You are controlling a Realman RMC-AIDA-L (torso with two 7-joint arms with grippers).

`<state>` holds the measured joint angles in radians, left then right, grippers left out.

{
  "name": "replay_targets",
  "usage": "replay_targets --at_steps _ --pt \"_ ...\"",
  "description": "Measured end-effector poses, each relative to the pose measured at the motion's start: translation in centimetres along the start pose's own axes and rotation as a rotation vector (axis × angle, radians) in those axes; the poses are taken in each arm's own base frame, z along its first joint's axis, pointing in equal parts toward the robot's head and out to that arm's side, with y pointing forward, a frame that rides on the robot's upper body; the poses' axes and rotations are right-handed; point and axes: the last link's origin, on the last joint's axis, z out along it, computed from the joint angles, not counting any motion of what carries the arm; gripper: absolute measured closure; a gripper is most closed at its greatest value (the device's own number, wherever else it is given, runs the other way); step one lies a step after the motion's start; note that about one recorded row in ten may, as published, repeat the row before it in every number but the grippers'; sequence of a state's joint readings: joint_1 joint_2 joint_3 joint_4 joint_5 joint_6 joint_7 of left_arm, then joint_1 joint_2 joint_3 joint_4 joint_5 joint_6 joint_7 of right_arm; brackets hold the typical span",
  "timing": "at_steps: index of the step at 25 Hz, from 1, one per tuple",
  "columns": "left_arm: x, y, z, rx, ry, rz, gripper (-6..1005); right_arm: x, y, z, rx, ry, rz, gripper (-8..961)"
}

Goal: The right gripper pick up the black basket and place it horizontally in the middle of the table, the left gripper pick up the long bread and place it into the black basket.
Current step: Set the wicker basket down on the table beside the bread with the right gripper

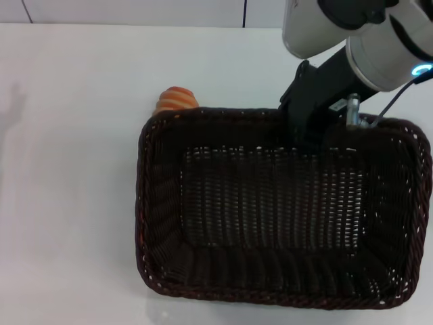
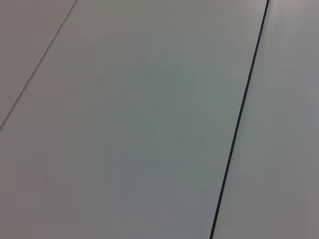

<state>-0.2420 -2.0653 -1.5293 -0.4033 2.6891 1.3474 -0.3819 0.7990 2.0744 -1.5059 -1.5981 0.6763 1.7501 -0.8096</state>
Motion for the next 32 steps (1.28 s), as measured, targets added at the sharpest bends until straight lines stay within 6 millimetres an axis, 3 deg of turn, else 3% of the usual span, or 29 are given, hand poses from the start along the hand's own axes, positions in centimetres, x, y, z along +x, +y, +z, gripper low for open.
replay_targets --at_steps 17,32 --pt "0.0 -0.1 -0.1 -0.006 -0.006 -0.005 168 -0.2 0.6 2.4 -0.042 0.05 0.02 816" --pt "0.1 0.0 0.0 -0.01 0.002 -0.016 170 -1.0 -1.2 2.8 0.056 0.014 0.042 637"
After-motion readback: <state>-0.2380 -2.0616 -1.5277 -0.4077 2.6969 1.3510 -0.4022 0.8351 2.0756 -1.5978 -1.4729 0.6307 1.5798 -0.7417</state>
